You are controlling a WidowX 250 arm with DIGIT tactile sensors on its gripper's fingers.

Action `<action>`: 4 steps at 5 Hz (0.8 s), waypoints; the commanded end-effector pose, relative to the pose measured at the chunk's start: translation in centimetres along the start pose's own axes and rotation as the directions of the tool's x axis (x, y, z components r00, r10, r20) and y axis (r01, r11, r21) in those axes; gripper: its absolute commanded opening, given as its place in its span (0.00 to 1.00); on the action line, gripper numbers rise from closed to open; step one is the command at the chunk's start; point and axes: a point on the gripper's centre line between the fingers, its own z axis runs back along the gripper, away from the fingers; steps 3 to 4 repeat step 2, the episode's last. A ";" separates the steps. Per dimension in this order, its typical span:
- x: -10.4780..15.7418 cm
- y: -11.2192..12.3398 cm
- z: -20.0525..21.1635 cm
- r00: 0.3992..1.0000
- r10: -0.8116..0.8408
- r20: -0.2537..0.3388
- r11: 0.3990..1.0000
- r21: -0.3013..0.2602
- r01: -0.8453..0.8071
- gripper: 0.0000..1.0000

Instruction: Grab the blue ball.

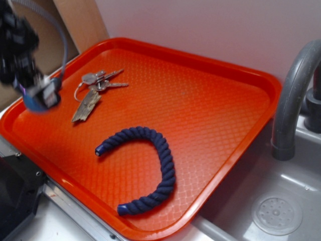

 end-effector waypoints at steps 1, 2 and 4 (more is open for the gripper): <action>3.6 -0.5 5.5 0.993 0.072 0.089 0.989 0.122 -0.083 0.00; 3.9 -1.2 5.6 0.993 0.059 0.104 0.985 0.153 -0.074 0.00; 3.9 -1.2 5.6 0.993 0.059 0.104 0.985 0.153 -0.074 0.00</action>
